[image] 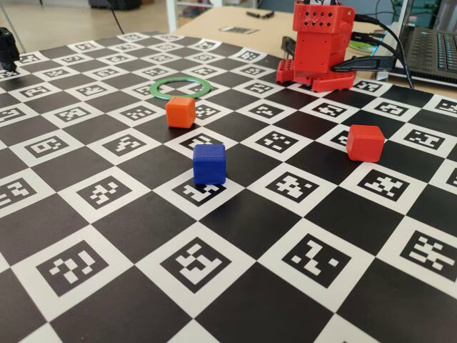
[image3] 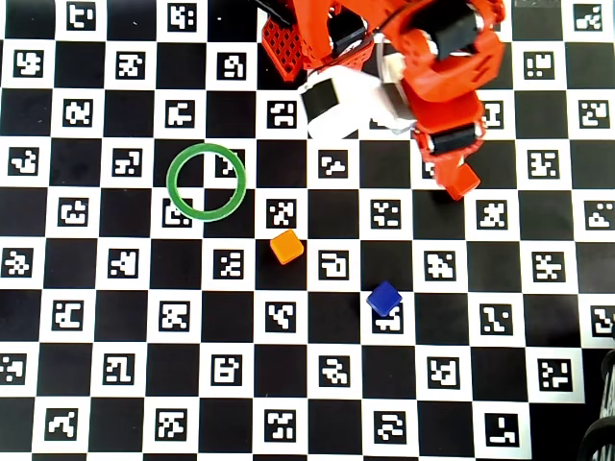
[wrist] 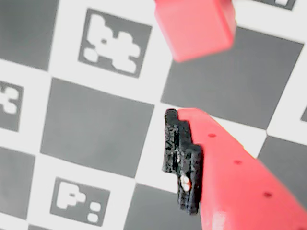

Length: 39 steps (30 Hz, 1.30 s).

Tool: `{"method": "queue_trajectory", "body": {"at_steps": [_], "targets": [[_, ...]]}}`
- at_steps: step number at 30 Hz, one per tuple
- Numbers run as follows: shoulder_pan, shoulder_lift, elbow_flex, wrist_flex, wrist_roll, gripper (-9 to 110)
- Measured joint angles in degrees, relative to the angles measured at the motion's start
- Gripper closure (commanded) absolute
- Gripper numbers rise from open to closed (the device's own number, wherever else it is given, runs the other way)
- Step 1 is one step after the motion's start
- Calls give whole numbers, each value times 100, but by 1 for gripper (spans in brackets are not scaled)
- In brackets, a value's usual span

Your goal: Grab the red cube then put it in the green circle then put the blue cube on top and finally the orange cube on top

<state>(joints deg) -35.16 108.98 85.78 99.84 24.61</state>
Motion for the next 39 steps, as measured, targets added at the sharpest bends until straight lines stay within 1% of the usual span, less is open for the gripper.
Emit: {"method": "queue_trajectory", "body": {"at_steps": [1,5,9,11,26,33,39], "targets": [[-105,-141,-44,0,141,61],[-422,-703,-88,0,624,60],[-642,-1134,-88,-35,1028,53],[-721,-1178,0,-158,1125,51],[-712,-1485,2259,-2373,1046,51],[-712,-1644,2795,-3032,1046,51],[-870,-1837,2900,-3393,1046,51]]}}
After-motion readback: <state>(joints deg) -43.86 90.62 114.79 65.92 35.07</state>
